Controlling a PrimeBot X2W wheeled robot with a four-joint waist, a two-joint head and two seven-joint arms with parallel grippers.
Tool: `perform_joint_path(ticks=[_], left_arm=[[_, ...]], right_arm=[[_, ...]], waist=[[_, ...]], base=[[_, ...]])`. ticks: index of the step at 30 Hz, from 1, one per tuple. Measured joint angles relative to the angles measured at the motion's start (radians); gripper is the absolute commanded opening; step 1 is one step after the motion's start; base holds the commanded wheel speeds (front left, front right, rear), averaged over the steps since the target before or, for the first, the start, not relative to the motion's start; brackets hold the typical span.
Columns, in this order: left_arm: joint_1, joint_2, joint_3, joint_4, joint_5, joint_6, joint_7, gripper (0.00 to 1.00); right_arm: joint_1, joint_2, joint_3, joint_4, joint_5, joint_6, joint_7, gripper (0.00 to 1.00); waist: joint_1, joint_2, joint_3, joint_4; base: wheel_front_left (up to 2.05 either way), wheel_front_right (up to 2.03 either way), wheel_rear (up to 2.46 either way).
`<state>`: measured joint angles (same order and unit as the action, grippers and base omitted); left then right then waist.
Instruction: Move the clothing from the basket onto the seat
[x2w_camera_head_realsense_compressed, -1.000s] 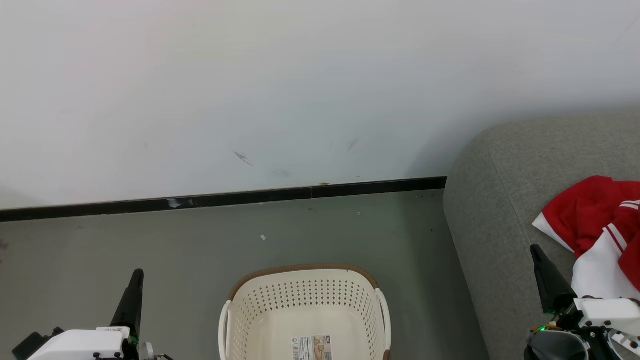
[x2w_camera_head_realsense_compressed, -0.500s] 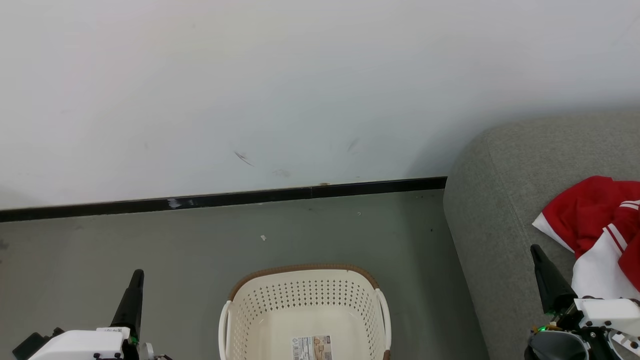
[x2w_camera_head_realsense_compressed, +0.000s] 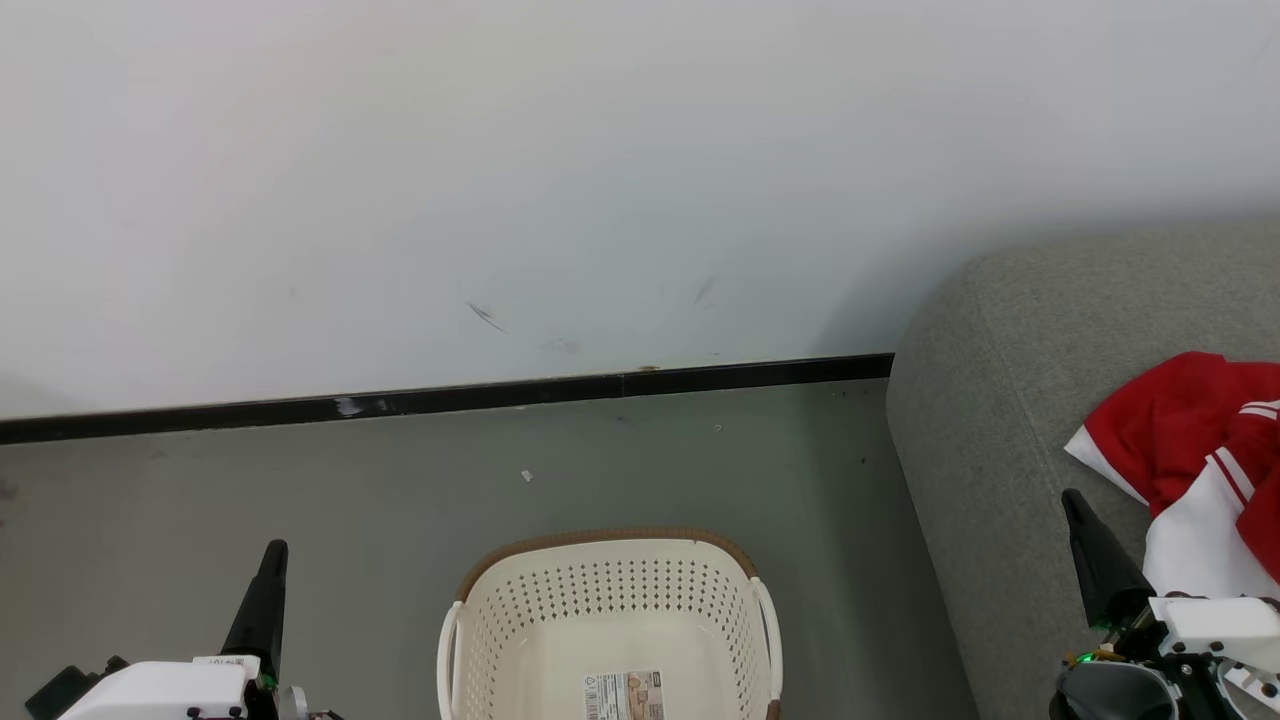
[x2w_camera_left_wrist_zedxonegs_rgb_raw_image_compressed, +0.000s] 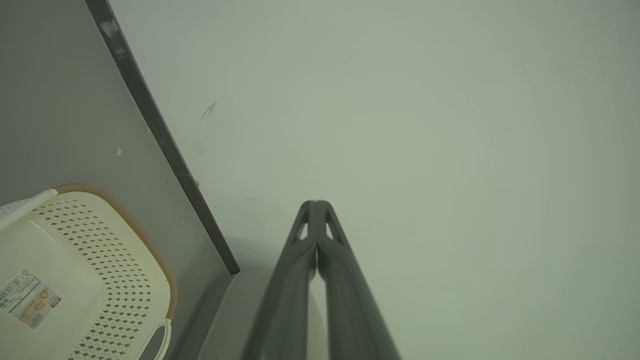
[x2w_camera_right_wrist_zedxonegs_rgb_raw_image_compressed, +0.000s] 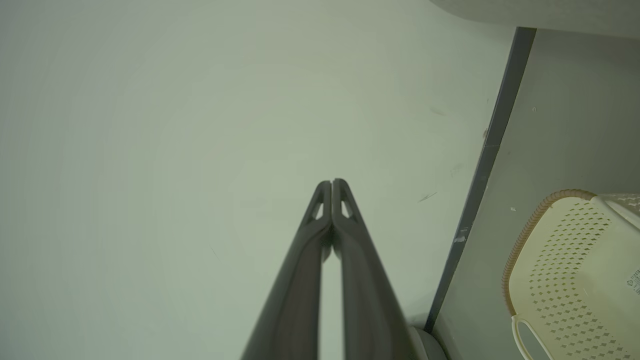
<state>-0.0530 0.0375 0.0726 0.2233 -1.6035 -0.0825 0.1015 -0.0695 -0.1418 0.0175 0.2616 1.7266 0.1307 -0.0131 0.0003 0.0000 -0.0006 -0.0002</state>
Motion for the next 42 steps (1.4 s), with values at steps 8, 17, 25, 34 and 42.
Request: perform_joint_path(ticks=[8, 17, 25, 34, 42], left_arm=[[0.0, 0.0, 0.0, 0.001, 0.0, 0.0, 0.0, 0.0], [0.0, 0.0, 0.0, 0.003, 0.0, 0.0, 0.0, 0.0], [0.0, 0.0, 0.001, 0.004, 0.0, 0.0, 0.0, 0.0], [0.0, 0.0, 0.001, 0.005, 0.0, 0.0, 0.0, 0.0], [0.0, 0.0, 0.001, 0.005, 0.0, -0.001, 0.0, 0.0]], right_arm=[[0.0, 0.0, 0.0, 0.0, 0.0, 0.0, 0.0, 0.0], [0.0, 0.0, 0.0, 0.001, 0.0, 0.0, 0.0, 0.0], [0.0, 0.0, 0.0, 0.001, 0.0, 0.0, 0.0, 0.0], [0.0, -0.001, 0.0, 0.001, 0.0, 0.0, 0.0, 0.0], [0.0, -0.001, 0.0, 0.001, 0.0, 0.0, 0.0, 0.0]], waist=[[0.0, 0.0, 0.0, 0.0], [0.0, 0.0, 0.0, 0.0], [-0.0001, 0.0, 0.0, 0.0], [-0.0001, 0.0, 0.0, 0.0], [0.0, 0.0, 0.0, 0.0]], base=[[0.0, 0.0, 0.0], [0.0, 0.0, 0.0], [0.0, 0.0, 0.0], [0.0, 0.0, 0.0], [0.0, 0.0, 0.0]])
